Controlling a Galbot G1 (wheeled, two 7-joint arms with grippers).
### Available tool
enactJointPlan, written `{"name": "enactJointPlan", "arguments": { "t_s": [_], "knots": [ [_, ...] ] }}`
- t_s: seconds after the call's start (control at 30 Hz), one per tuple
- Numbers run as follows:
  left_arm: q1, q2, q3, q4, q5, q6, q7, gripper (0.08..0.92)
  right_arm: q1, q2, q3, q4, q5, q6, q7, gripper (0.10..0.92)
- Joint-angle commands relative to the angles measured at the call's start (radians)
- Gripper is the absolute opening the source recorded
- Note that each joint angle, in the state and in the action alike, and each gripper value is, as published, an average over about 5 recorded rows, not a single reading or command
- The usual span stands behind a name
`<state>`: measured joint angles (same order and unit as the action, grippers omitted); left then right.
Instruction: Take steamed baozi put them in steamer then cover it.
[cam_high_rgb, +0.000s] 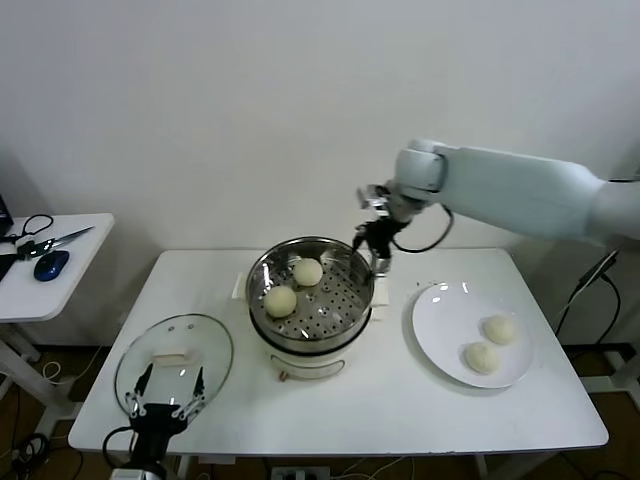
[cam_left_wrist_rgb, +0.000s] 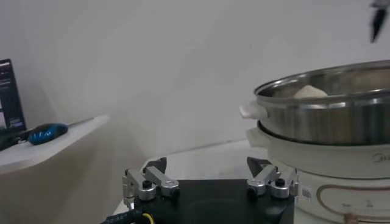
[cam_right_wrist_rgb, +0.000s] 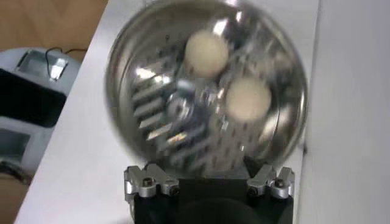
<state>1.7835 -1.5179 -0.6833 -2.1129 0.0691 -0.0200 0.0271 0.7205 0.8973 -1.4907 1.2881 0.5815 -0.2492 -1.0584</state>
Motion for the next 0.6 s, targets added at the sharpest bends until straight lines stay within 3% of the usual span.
{"name": "enactJointPlan", "arguments": {
  "t_s": [0.03, 0.27, 0.6],
  "knots": [
    [0.001, -0.002, 0.002, -0.002, -0.01, -0.013, 0.002, 0.823, -0.127, -0.43, 0.048, 0.163, -0.3, 0.055, -0.031, 0.823],
    [0.006, -0.005, 0.0, -0.008, -0.005, -0.011, 0.0, 0.823, -0.389, -0.485, 0.223, 0.087, -0.448, 0.095, -0.026, 0.823],
    [0.025, -0.019, -0.011, -0.011, 0.014, -0.009, -0.005, 0.823, -0.691, -0.372, 0.48, -0.087, -0.56, 0.128, -0.021, 0.823]
  ]
}}
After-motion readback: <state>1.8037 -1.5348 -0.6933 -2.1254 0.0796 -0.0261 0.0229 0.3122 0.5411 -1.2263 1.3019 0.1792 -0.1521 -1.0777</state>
